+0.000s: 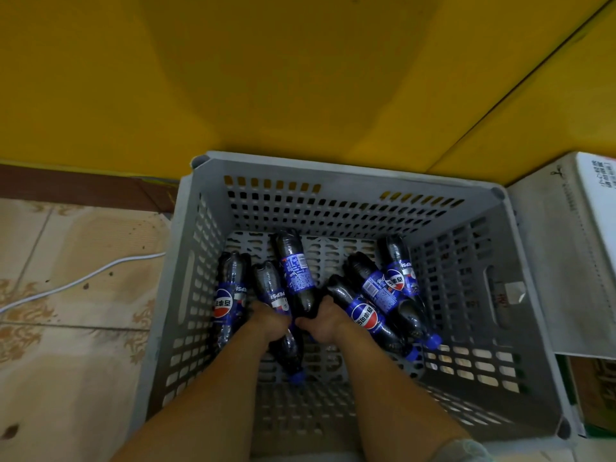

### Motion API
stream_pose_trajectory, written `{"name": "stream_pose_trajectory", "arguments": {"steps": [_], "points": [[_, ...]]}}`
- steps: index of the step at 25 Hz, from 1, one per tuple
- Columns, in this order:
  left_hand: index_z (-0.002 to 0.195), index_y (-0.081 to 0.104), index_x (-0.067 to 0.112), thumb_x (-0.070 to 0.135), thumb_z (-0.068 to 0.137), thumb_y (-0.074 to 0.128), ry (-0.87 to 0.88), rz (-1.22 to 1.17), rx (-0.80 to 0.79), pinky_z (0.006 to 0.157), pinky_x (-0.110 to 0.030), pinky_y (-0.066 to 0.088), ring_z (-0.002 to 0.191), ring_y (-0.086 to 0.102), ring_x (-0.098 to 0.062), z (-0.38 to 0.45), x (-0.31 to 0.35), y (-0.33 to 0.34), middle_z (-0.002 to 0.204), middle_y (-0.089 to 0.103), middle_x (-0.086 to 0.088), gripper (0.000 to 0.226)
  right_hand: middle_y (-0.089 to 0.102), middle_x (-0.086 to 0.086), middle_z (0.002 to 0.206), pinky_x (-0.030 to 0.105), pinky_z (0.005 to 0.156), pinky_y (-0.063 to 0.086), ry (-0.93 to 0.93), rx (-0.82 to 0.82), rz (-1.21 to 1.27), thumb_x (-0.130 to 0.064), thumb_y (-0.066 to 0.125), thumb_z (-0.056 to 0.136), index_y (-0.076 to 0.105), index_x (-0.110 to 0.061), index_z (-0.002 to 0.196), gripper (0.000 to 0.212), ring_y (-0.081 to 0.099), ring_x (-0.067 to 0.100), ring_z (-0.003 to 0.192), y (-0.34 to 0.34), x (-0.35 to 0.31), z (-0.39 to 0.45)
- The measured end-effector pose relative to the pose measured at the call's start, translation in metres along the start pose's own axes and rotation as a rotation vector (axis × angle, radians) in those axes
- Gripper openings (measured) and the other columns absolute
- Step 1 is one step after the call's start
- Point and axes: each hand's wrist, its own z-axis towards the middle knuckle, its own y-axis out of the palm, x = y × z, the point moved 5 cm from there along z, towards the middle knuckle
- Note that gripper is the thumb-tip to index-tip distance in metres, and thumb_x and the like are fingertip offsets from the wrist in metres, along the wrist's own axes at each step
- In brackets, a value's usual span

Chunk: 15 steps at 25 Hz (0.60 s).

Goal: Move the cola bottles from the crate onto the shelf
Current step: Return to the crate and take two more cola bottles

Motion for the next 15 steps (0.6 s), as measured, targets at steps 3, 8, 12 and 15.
{"name": "stream_pose_trajectory", "arguments": {"steps": [3,8,12,15], "points": [[0.150,0.014,0.008,0.021,0.082,0.079,-0.010,-0.121,-0.026,0.093,-0.052,0.055,0.109,0.063,-0.036,-0.008,0.000,-0.003,0.129,0.058,-0.019,0.095,0.060,0.010,0.132,0.031,0.086,0.049,-0.044,0.042,0.044,-0.040,0.079,0.082,0.044,-0.012,0.139,0.072,0.061,0.025,0.113,-0.008,0.000,-0.005],[0.146,0.030,0.009,0.024,0.076,0.081,0.015,-0.166,0.018,0.091,-0.050,0.057,0.102,0.066,-0.035,-0.036,0.010,-0.008,0.122,0.062,-0.018,0.087,0.067,0.008,0.125,0.030,0.091,0.049,-0.118,0.139,0.118,-0.040,0.077,0.085,0.057,-0.016,0.131,0.056,0.063,0.025,0.111,-0.024,-0.006,-0.036],[0.143,0.039,0.012,0.040,0.048,0.079,0.036,-0.193,0.058,0.080,-0.048,0.061,0.095,0.069,-0.035,-0.047,0.020,-0.018,0.115,0.066,-0.016,0.107,0.068,0.007,0.122,0.031,0.087,0.050,-0.139,0.258,0.158,-0.053,0.072,0.085,0.060,-0.019,0.130,0.058,0.063,0.026,0.111,-0.041,-0.015,-0.064],[0.140,0.042,0.008,0.037,0.059,0.080,0.053,-0.131,0.047,0.080,-0.048,0.061,0.095,0.068,-0.036,-0.075,0.034,-0.032,0.117,0.064,-0.018,0.094,0.068,0.006,0.106,0.029,0.078,0.049,-0.178,0.383,0.104,-0.050,0.071,0.087,0.063,-0.016,0.115,0.045,0.063,0.026,0.098,-0.061,-0.029,-0.090]]}}
